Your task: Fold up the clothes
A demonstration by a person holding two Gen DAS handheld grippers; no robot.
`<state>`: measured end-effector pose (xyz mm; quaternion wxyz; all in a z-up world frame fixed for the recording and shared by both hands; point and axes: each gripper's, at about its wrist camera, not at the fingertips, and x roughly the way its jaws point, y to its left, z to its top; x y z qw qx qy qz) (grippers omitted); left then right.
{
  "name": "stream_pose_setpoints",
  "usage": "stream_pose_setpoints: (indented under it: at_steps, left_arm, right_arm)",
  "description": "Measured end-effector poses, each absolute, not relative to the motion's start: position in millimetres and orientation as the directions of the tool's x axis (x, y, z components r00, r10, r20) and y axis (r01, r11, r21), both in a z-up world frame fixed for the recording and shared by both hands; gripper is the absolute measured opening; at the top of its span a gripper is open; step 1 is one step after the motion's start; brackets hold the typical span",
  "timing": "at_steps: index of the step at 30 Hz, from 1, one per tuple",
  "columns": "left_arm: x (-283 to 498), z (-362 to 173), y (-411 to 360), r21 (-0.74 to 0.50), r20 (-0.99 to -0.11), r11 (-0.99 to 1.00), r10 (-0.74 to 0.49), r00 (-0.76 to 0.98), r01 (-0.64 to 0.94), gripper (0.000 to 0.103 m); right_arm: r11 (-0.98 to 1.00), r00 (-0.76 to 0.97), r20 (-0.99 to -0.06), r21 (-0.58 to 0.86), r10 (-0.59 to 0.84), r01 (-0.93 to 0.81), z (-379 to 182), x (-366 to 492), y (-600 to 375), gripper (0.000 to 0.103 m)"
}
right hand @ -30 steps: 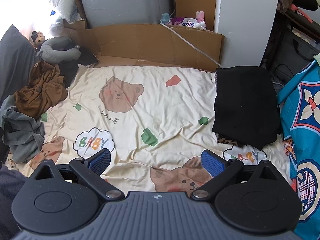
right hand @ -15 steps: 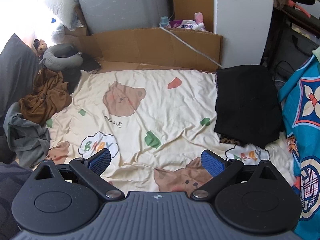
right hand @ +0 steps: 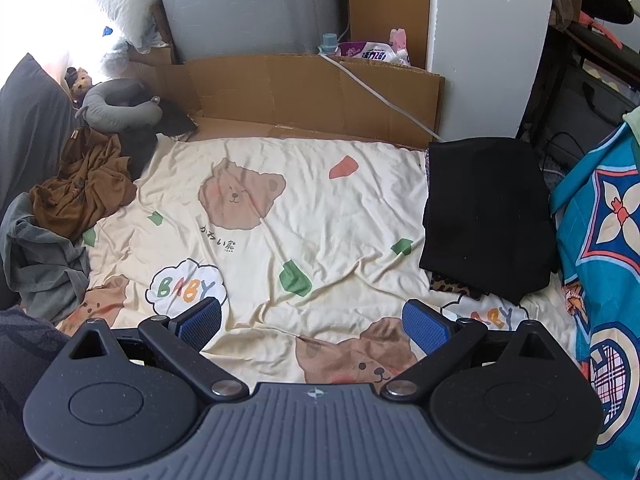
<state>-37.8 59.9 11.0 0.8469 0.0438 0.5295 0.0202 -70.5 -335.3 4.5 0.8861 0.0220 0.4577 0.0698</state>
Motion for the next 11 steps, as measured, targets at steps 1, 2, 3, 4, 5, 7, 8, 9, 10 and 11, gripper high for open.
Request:
stream_pose_setpoints:
  at_steps: [1,2,3,4,5,7,8,9,10,11]
  left_arm:
    - [-37.7,10.8,60.4,0.097,-0.896,0.995,0.082,0.436,0.012,0.102]
    - [-37.5,10.6,60.9,0.099,-0.897,0.995,0.084,0.433,0.011,0.102]
    - [-37.7,10.6,61.5,0.098,-0.898,0.995,0.084,0.431,0.010,0.102]
    - [-38.1,10.8,62.4,0.093,-0.899,0.996,0.081,0.430,0.007,0.102]
    - [-38.6,11.0,63.1,0.090,-0.900,0.996,0.079,0.430,0.006,0.102]
    - [-39.7,11.7,63.6,0.092,-0.899,0.996,0.080,0.430,0.008,0.102]
    - [-40.1,12.1,63.3,0.095,-0.899,0.995,0.081,0.431,0.011,0.102]
    - [-40.1,12.5,62.8,0.098,-0.898,0.995,0.082,0.433,0.015,0.102]
    - [-40.1,13.0,62.2,0.100,-0.897,0.995,0.082,0.434,0.018,0.102]
    - [-40.2,13.4,61.1,0.107,-0.896,0.994,0.086,0.436,0.024,0.102]
  right_arm:
    - [0.989,0.573,-0.807,0.102,0.143,-0.103,5.0,-70.3,-335.6,0.100]
    - [0.989,0.575,-0.806,0.103,0.144,-0.103,5.7,-70.8,-335.5,0.100]
    - [0.989,0.577,-0.804,0.104,0.144,-0.103,6.5,-71.3,-335.6,0.100]
    - [0.989,0.579,-0.802,0.104,0.144,-0.103,7.2,-71.8,-335.9,0.100]
    - [0.989,0.580,-0.802,0.104,0.145,-0.103,7.2,-72.1,-336.5,0.100]
    - [0.989,0.580,-0.801,0.105,0.144,-0.101,7.0,-72.8,-337.7,0.100]
    - [0.990,0.579,-0.803,0.104,0.142,-0.098,6.3,-73.1,-338.4,0.100]
    - [0.990,0.578,-0.804,0.104,0.140,-0.095,5.7,-73.2,-339.1,0.100]
    - [0.990,0.577,-0.805,0.104,0.139,-0.093,5.1,-72.9,-340.0,0.100]
    - [0.990,0.578,-0.804,0.105,0.138,-0.091,5.0,-72.5,-340.7,0.100]
